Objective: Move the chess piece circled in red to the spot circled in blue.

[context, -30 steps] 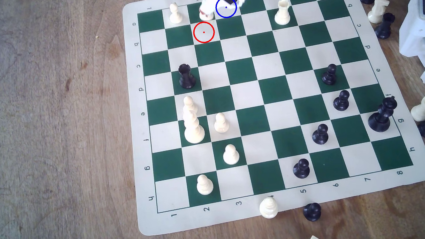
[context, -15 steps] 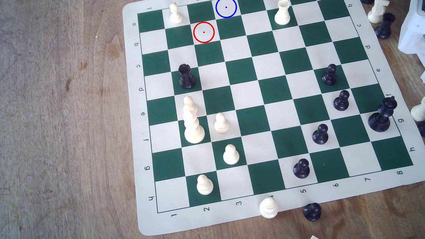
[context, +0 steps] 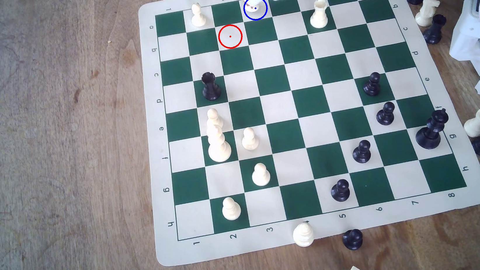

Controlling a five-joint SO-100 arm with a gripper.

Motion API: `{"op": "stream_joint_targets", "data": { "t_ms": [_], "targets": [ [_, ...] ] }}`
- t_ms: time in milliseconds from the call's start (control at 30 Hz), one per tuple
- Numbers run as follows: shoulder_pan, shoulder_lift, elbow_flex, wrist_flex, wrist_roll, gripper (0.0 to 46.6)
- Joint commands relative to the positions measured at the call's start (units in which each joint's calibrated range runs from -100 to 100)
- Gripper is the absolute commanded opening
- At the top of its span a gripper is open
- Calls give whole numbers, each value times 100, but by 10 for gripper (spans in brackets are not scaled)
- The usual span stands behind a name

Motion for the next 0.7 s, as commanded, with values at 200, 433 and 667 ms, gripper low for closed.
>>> {"op": "stream_joint_targets", "data": {
  "t_ms": [200,433,667],
  "targets": [
    [20,-64,-244,-105,24,2],
    [5,-73,-217,-97,24,119],
    [59,-174,-172,-203,34,239]
  ]
}}
